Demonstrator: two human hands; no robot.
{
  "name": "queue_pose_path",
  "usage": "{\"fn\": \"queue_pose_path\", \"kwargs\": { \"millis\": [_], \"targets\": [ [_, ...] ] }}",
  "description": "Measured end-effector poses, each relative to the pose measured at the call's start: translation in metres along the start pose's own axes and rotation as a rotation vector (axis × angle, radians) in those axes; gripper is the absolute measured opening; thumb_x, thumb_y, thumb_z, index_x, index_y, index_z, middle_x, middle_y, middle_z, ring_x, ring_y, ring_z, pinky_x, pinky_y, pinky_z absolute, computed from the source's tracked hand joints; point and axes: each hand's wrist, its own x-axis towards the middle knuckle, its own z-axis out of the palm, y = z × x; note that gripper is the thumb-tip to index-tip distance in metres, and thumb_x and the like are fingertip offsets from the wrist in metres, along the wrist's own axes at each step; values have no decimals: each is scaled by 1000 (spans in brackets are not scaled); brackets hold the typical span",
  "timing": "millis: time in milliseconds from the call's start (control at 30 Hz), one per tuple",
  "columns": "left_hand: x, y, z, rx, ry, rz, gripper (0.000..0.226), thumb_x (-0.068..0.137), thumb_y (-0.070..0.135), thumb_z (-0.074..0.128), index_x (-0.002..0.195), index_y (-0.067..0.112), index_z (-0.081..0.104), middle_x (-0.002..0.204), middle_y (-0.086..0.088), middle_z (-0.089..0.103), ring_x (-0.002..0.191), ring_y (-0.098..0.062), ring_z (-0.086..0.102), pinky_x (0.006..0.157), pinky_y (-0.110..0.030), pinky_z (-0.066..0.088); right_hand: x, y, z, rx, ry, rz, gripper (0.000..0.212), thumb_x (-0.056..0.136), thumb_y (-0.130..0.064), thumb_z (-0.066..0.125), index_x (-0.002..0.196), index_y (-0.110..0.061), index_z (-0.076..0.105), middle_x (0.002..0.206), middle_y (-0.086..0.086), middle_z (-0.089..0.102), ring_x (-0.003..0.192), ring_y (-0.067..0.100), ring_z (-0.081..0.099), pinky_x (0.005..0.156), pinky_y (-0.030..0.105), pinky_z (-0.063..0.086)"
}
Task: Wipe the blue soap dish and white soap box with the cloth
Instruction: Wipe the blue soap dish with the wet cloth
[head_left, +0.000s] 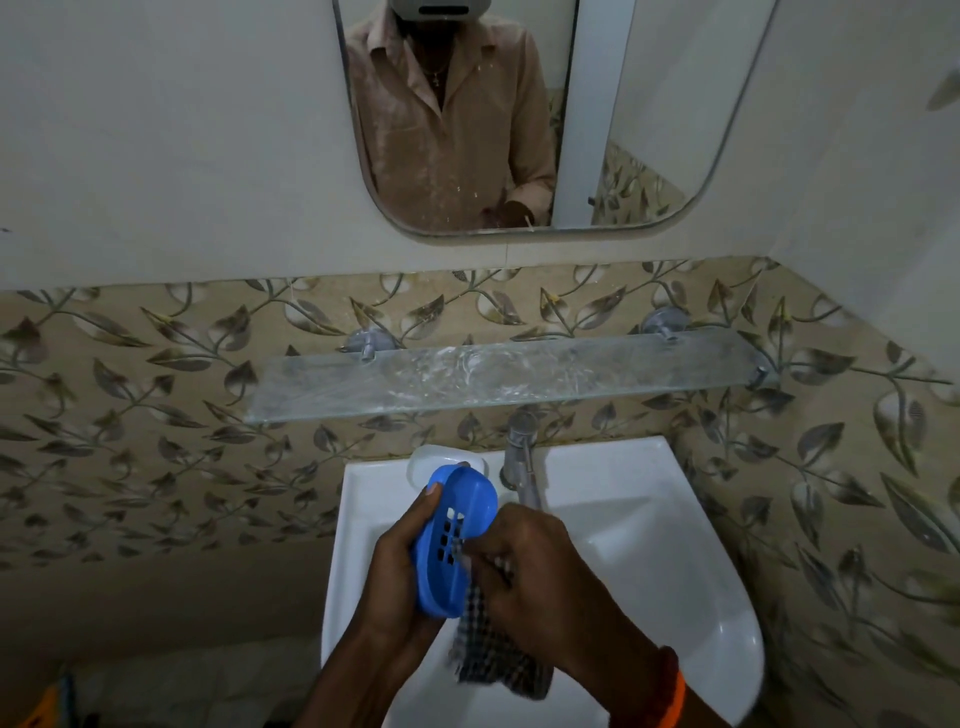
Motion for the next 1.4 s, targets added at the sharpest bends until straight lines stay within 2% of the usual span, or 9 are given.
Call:
{"fn": "queue_pose_path", "kwargs": {
  "millis": [200, 300, 467, 600, 700, 967, 1133, 1267, 1400],
  "targets": [
    [-1, 4, 11, 128, -11, 13, 40, 85, 48, 63, 112, 23, 79, 113, -15, 78, 95, -29, 78, 69, -35, 63, 22, 5, -17, -173, 6, -37, 25, 102, -28, 44, 113, -13, 61, 104, -1, 46, 81, 9, 54, 73, 19, 51],
    [1, 7, 11, 135, 12, 62, 40, 88, 41, 63, 117, 16, 77, 105, -17, 78, 86, -28, 77, 66, -33, 62, 16, 6, -10, -158, -39, -100, 19, 99, -20, 48, 103, -11, 64, 95, -4, 43, 80, 10, 49, 71, 16, 37],
    [3, 8, 11, 76, -15, 87, 38, 84, 39, 64, 101, 9, 81, 81, -17, 73, 65, -26, 72, 55, -32, 59, 4, 4, -10, -32, -144, -122, 14, 90, -12, 58, 86, -13, 71, 88, -4, 59, 81, 2, 54, 68, 2, 37],
    [2, 8, 14, 100, -34, 47, 40, 90, 40, 64, 114, 11, 78, 106, -20, 78, 87, -30, 77, 67, -35, 63, 24, 10, -24, -174, -76, -128, 22, 99, -17, 48, 97, -10, 69, 98, 3, 55, 88, 15, 56, 79, 27, 52],
    [1, 7, 14, 144, -17, 79, 37, 90, 42, 63, 107, 15, 80, 103, -16, 79, 88, -27, 77, 68, -33, 62, 31, 11, -28, -244, -66, -98, 21, 101, -16, 44, 104, -12, 64, 106, 4, 48, 86, 18, 58, 78, 32, 54],
    [4, 9, 18, 78, -18, 76, 44, 87, 49, 62, 86, 9, 81, 84, -19, 63, 70, -29, 59, 63, -35, 48, 5, 12, -14, -27, -179, -162, 17, 90, -18, 58, 88, -16, 74, 89, -4, 62, 81, -7, 47, 72, 1, 36],
    [9, 4, 17, -3, -79, 33, 42, 89, 42, 63, 100, 7, 82, 92, -17, 78, 78, -27, 76, 70, -35, 62, 22, 19, -29, -159, -54, -143, 19, 100, -18, 51, 101, -9, 67, 99, 6, 56, 83, 19, 60, 75, 38, 56],
    [11, 9, 17, -10, -85, 68, 41, 87, 43, 63, 103, 10, 82, 95, -14, 78, 80, -25, 76, 67, -32, 63, 7, 23, -18, -208, 80, -156, 22, 100, -25, 52, 114, -13, 64, 106, 5, 53, 89, 19, 59, 77, 37, 55],
    [10, 4, 16, -88, -95, 69, 49, 88, 46, 61, 111, 7, 78, 95, -16, 70, 79, -26, 67, 67, -33, 56, -11, 30, -9, 15, 123, -155, 34, 99, -25, 55, 133, -20, 57, 123, -2, 50, 104, 11, 58, 89, 34, 52]
  ]
}}
